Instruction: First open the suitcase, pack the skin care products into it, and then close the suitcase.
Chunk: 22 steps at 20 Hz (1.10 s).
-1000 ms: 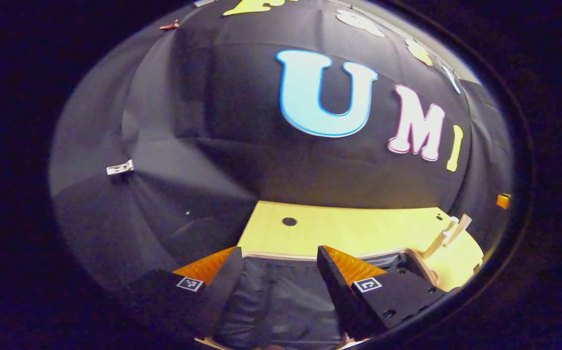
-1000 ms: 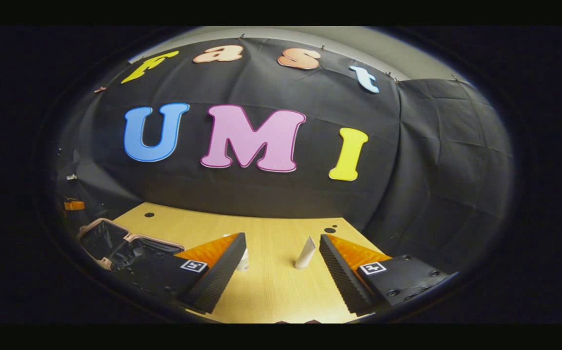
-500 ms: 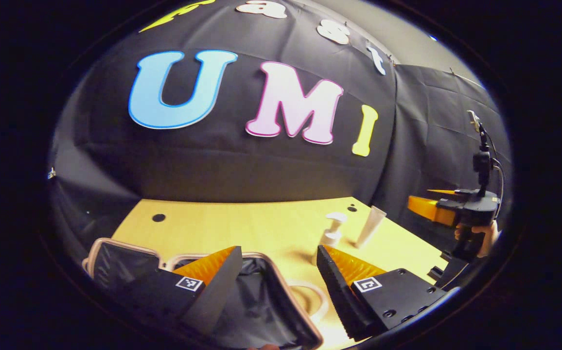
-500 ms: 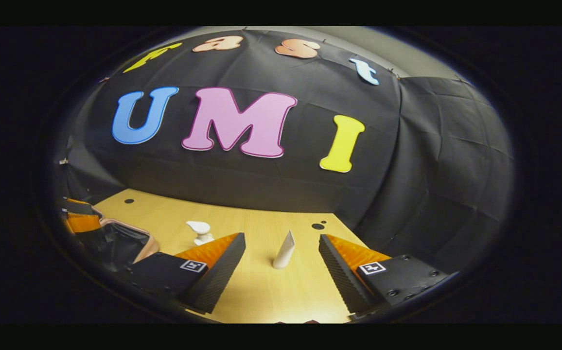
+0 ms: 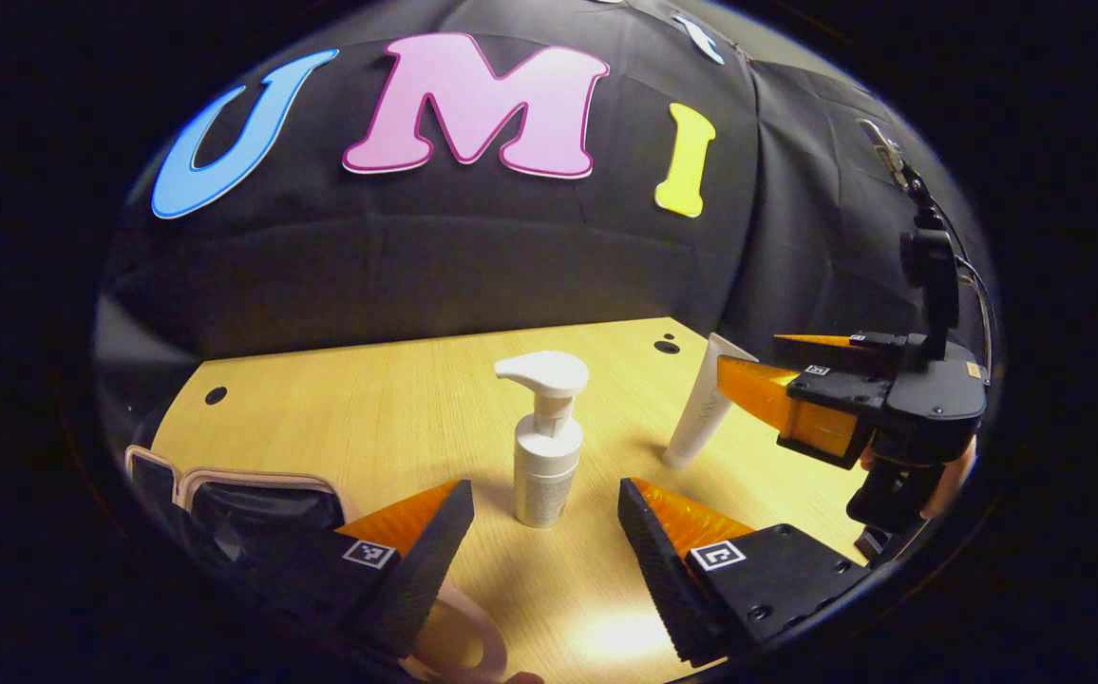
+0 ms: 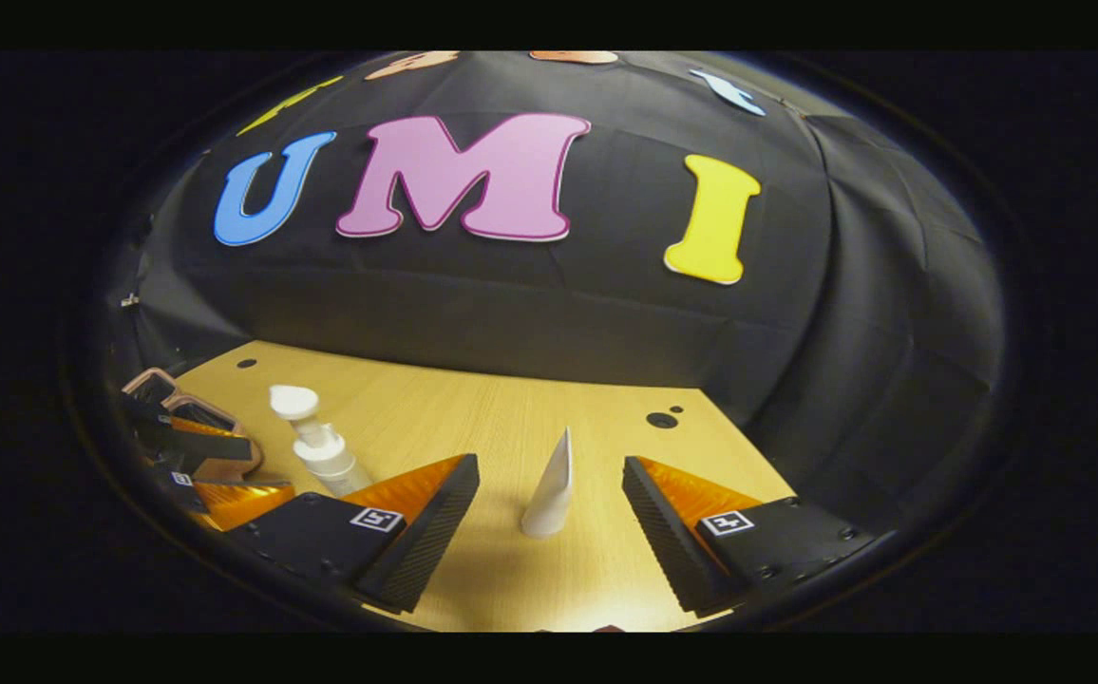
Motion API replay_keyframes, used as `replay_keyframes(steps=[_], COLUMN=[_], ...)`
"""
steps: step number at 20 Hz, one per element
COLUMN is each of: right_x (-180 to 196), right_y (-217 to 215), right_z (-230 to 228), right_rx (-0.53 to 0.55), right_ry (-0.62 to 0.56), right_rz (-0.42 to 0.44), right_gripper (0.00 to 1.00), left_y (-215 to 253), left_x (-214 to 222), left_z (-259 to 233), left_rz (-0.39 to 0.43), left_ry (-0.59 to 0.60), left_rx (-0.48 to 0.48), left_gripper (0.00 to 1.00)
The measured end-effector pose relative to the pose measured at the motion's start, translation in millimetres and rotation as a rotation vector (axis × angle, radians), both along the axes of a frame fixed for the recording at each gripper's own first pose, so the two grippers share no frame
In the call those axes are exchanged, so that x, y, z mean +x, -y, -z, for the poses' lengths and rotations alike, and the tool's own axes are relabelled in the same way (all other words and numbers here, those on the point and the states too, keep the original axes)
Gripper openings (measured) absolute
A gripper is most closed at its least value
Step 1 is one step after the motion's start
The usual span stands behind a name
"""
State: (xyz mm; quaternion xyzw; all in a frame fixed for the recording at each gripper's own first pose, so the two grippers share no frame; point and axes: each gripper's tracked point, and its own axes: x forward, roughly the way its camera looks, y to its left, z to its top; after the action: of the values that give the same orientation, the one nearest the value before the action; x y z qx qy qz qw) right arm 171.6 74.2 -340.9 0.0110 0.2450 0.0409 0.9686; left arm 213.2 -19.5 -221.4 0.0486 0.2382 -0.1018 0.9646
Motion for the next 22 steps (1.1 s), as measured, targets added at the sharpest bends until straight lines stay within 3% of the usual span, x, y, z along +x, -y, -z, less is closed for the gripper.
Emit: replay_keyframes(steps=[5,10,12,14,15,16,19,22], right_x=[15.9,25.5,26.5,29.4,30.7,28.8,31.6,19.8], right_y=[-1.7,4.5,4.0,4.3,0.0,-2.0,-2.2,-9.4], right_z=[48.5,79.2,84.0,87.8,92.0,96.9,93.7,76.4], right_rx=[0.02,0.04,0.047,0.038,0.046,0.043,0.046,0.053], right_ry=[-0.069,-0.118,-0.126,-0.13,-0.135,-0.156,-0.166,-0.175], right_rz=[-0.07,-0.06,-0.055,-0.044,-0.042,-0.035,-0.019,-0.054], right_gripper=[0.97,0.94,0.97,0.84,0.7,0.67,0.36,0.33], left_y=[9.3,7.8,11.9,7.6,7.0,7.3,2.7,-13.2], left_x=[50.4,77.1,84.4,69.5,60.0,50.9,15.8,-44.1], left_z=[42.6,64.7,65.4,66.2,65.4,61.9,34.1,11.9], left_rz=[-0.071,-0.094,-0.093,-0.085,-0.074,-0.064,-0.05,-0.068], left_ry=[-0.042,-0.082,-0.108,-0.154,-0.182,-0.207,-0.246,-0.391], left_rx=[0.059,0.078,0.078,0.094,0.095,0.087,0.058,-0.039], left_gripper=[0.97,0.97,0.6,0.58,0.58,0.58,0.58,0.58])
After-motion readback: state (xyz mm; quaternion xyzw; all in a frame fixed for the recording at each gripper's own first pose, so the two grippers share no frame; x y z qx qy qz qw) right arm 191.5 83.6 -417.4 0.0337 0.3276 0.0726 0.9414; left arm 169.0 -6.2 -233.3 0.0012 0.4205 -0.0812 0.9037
